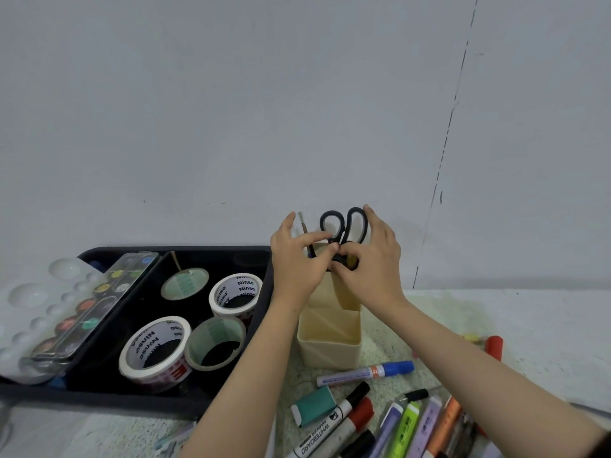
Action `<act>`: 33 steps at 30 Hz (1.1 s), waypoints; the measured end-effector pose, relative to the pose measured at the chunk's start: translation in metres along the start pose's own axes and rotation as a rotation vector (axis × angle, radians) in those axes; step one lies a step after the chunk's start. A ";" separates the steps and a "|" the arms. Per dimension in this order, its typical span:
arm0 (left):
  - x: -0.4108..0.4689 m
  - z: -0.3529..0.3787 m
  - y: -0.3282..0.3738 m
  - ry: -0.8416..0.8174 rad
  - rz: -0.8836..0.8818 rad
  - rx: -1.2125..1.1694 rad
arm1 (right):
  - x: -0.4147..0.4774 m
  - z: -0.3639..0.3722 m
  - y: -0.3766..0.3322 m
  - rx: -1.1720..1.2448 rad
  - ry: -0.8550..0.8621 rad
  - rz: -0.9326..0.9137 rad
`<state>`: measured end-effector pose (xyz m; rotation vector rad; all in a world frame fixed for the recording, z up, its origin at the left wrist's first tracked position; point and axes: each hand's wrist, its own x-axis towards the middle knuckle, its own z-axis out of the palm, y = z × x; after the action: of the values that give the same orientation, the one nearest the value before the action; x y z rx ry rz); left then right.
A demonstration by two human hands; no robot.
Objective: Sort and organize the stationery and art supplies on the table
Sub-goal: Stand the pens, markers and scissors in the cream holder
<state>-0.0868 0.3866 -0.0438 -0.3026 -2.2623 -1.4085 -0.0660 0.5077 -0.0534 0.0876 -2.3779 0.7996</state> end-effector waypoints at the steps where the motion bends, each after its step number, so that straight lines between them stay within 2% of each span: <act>1: 0.002 -0.001 0.000 -0.012 0.013 0.017 | 0.000 -0.001 0.001 0.005 -0.003 0.004; 5: 0.008 -0.001 -0.004 0.038 0.000 0.061 | 0.002 -0.006 0.007 0.041 -0.033 0.020; 11: 0.003 0.001 -0.009 0.162 0.008 -0.014 | 0.000 -0.011 0.017 0.206 0.005 0.087; 17: 0.002 0.003 -0.009 0.081 -0.085 -0.235 | 0.004 -0.014 0.018 0.399 -0.144 0.121; 23: 0.004 -0.002 -0.007 0.015 -0.155 -0.434 | 0.012 -0.010 0.025 0.419 -0.138 0.142; 27: 0.009 0.003 -0.013 -0.118 -0.329 -0.535 | 0.012 -0.011 0.026 0.390 -0.119 0.122; 33: 0.003 0.012 -0.014 -0.095 -0.329 -0.477 | 0.000 -0.003 0.027 0.394 -0.009 0.096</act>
<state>-0.0984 0.3911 -0.0582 -0.1487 -2.0884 -2.1477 -0.0714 0.5310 -0.0653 0.1385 -2.2145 1.3079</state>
